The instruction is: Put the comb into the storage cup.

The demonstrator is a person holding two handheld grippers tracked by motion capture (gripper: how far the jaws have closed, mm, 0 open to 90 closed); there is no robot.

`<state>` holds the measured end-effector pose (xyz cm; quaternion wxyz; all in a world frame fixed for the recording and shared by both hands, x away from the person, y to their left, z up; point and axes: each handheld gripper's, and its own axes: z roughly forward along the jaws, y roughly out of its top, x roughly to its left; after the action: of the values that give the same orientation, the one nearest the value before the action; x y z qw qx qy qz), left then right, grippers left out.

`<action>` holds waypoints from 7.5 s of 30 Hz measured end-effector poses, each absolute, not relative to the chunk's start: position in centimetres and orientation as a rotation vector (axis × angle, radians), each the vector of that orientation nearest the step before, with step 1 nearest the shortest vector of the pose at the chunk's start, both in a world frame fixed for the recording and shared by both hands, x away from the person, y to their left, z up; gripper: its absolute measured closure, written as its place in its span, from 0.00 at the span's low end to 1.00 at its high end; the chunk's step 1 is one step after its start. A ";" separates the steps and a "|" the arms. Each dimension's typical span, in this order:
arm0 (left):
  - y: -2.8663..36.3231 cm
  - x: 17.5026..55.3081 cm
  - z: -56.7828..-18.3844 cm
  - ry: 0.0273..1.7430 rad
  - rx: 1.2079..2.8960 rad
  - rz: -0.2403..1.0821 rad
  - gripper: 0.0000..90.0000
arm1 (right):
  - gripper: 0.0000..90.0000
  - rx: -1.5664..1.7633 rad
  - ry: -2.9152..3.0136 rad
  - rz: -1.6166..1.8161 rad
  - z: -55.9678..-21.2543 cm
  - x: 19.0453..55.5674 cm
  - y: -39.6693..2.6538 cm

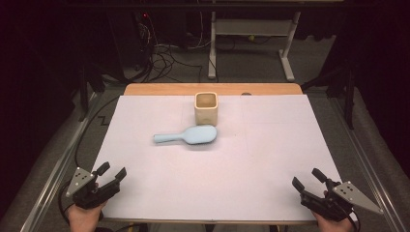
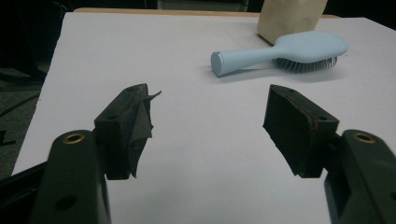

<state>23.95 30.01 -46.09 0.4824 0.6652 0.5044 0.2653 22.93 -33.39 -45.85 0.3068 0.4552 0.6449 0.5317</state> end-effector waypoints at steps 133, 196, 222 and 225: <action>23.5 32.7 -42.8 1.146 1.787 0.547 0.41 | 0.27 1.199 1.720 1.435 -45.9 22.9 -33.3; 19.0 43.1 -39.6 1.339 2.031 0.369 0.55 | 0.27 1.185 1.750 1.444 -45.9 23.1 -33.1; 17.3 47.0 -41.2 1.466 2.308 0.274 0.84 | 0.27 1.174 1.761 1.448 -46.0 23.1 -33.0; 17.3 47.0 -41.5 1.468 2.334 0.261 0.88 | 0.27 1.174 1.761 1.447 -46.0 23.1 -33.0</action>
<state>47.02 17.32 -41.46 0.1848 0.8283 0.5207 0.0928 23.07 -32.96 -45.95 0.2850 0.4391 0.6583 0.5410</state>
